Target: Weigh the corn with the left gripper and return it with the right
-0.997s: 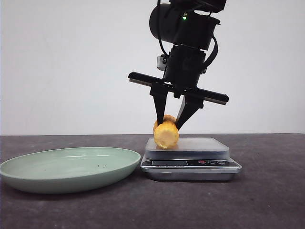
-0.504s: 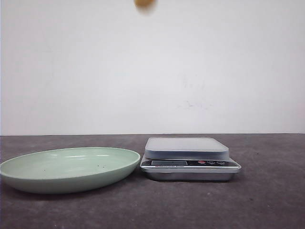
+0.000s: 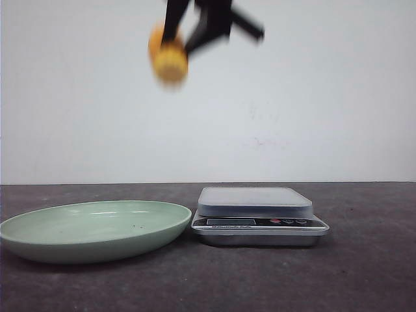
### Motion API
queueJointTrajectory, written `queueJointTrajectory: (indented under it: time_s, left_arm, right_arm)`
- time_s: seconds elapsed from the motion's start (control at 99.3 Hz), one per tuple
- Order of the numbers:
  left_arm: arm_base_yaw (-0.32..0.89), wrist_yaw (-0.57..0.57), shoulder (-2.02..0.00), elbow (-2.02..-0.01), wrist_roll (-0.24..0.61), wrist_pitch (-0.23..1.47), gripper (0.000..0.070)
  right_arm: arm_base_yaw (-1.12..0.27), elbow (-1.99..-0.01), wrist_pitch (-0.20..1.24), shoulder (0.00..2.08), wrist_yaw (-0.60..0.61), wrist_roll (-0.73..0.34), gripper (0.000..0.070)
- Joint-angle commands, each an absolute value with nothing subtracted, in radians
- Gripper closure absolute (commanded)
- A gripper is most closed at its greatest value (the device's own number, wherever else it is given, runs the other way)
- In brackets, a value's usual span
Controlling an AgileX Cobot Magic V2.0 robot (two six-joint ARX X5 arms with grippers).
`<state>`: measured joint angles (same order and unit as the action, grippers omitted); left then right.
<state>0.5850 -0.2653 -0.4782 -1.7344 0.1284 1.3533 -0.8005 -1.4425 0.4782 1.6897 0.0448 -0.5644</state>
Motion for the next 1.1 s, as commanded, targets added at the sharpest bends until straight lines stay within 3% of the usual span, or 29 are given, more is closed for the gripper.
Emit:
queueJointTrajectory:
  time_s: [0.0, 0.222, 0.413, 0.463, 0.584, 0.645, 0.725, 0.866, 1.088]
  left_arm:
    - [0.591, -0.268, -0.485, -1.751, 0.113, 1.341, 0.0690]
    - [0.591, -0.268, -0.486, -1.751, 0.113, 1.346, 0.0690]
    - [0.591, -0.268, -0.485, -1.751, 0.114, 1.357, 0.0690]
    - [0.591, -0.268, -0.485, -1.751, 0.114, 1.368, 0.0690]
    - [0.591, -0.269, -0.485, -1.751, 0.114, 1.383, 0.0690]
    - [0.591, -0.269, -0.485, -1.751, 0.117, 1.388, 0.0689]
    - [0.591, -0.269, -0.485, -1.751, 0.119, 1.395, 0.0690]
    - [0.591, -0.269, -0.486, -1.751, 0.125, 1.399, 0.0690]
    - [0.591, -0.269, -0.485, -1.751, 0.124, 1.399, 0.0689]
  right_arm:
    - [-0.818, -1.455, 0.472, 1.753, 0.088, -0.647, 0.0697]
    - [-0.842, -1.455, 0.421, 1.922, 0.190, -0.804, 0.0697]
    - [-0.849, -1.455, 0.425, 1.971, 0.184, -0.840, 0.0678]
    - [-0.849, -1.455, 0.427, 1.971, 0.183, -0.839, 0.0591]
    - [-0.849, -1.455, 0.426, 1.971, 0.183, -0.837, 0.0234]
    - [-0.846, -1.455, 0.420, 1.966, 0.182, -0.808, 0.0173]
    - [-0.841, -1.456, 0.409, 1.946, 0.159, -0.755, 0.0173]
    - [-0.839, -1.474, 0.405, 1.855, -0.010, -0.630, 0.0200]
    - [-0.859, -1.501, 0.404, 1.583, -0.196, -0.282, 0.0670]
